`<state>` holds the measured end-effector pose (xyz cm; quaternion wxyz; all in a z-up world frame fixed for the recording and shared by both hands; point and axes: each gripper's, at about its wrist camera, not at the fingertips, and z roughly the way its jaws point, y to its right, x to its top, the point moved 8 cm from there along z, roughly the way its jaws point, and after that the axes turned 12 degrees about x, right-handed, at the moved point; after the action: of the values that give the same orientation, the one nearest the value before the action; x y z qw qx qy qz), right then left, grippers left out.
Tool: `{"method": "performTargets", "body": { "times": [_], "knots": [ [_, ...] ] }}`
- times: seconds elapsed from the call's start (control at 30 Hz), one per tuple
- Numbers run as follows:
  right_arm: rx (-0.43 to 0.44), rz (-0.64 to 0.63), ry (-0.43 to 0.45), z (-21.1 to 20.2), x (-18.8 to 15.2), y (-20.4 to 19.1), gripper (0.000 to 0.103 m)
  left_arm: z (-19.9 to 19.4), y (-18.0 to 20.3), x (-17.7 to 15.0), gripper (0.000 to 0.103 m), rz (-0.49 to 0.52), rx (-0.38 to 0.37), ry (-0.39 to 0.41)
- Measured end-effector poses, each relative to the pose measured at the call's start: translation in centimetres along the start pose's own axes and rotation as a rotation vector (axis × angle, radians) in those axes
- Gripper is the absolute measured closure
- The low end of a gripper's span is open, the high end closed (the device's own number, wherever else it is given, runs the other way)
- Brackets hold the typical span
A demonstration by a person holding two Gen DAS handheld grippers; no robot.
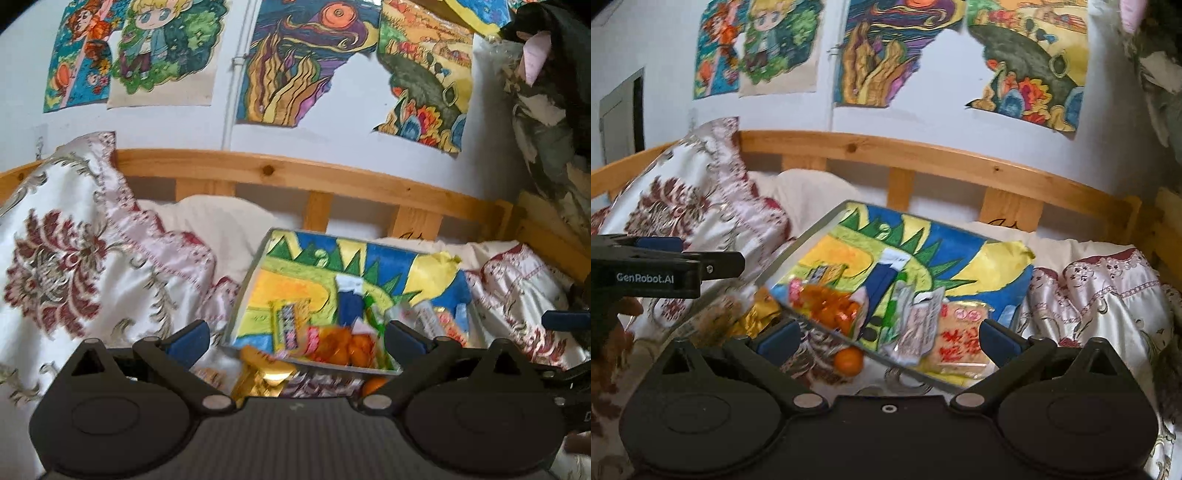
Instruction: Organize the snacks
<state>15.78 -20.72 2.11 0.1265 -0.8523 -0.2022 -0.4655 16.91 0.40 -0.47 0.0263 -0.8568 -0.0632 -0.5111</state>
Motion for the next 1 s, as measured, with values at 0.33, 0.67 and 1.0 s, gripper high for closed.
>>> {"method": "performTargets", "body": {
  "times": [0.33,0.67,1.0],
  "knots": [
    [0.051,-0.04,-0.07,0.2,-2.8,-3.0,0.001,-1.1,-2.8,-3.0,0.001,0.054,0.047,-0.069],
    [0.11,-0.042,-0.164,1.2,-5.6,-5.0,0.001,-1.6,-4.7,-6.0,0.001,0.072,0.073,-0.143],
    [0.134,-0.021,-0.214,2.6,-6.9,-5.6,0.001,-1.8,-5.9,-7.9,0.001,0.103,0.094,-0.17]
  ]
}}
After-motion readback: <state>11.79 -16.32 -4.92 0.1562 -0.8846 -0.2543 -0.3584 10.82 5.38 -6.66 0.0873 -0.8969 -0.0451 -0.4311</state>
